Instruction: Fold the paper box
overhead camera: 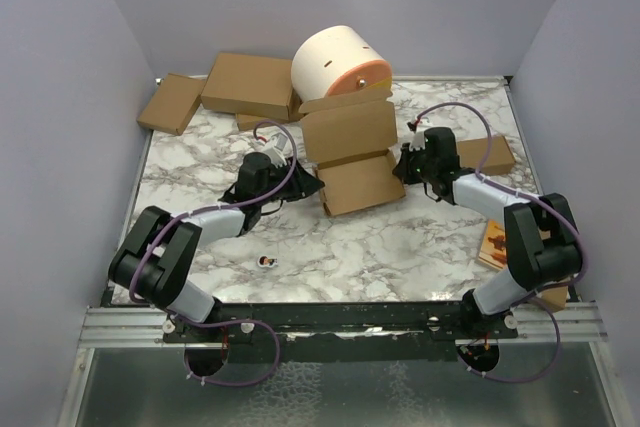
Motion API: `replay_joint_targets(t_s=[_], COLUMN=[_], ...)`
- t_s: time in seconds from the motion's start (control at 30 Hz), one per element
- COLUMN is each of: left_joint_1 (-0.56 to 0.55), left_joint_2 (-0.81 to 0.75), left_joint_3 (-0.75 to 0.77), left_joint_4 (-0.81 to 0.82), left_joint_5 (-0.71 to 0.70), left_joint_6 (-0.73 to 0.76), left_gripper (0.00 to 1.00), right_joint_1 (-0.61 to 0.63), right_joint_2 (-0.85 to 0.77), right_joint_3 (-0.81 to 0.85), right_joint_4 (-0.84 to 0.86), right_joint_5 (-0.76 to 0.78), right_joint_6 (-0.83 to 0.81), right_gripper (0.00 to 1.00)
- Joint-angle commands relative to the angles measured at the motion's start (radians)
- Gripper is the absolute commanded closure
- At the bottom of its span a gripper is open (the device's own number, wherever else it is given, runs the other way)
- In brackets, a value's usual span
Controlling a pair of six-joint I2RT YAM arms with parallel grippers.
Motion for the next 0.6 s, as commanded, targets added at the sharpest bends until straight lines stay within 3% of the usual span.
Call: replay_joint_targets(t_s=[0.0,0.2,0.57], left_joint_1=[-0.007,-0.003,0.0], left_joint_2=[0.031,0.067,0.112], left_joint_3=[0.0,-0.012,-0.042], left_joint_4=[0.087,0.178,0.286], left_joint_5=[0.066,0.09,0.09], left_joint_6=[-0.013,-0.043,-0.114], left_gripper=[0.64,0.53,0.53], right_joint_1=[0.005,0.005,0.005], right_joint_2=[0.02,0.035,0.053], right_joint_3=[-0.001,0.005,0.009], right_joint_4=[0.027,0.022,0.015], right_joint_5=[-0.044,-0.053,-0.072], right_joint_6=[0.025,0.026,0.027], right_gripper=[0.99,0.99,0.99])
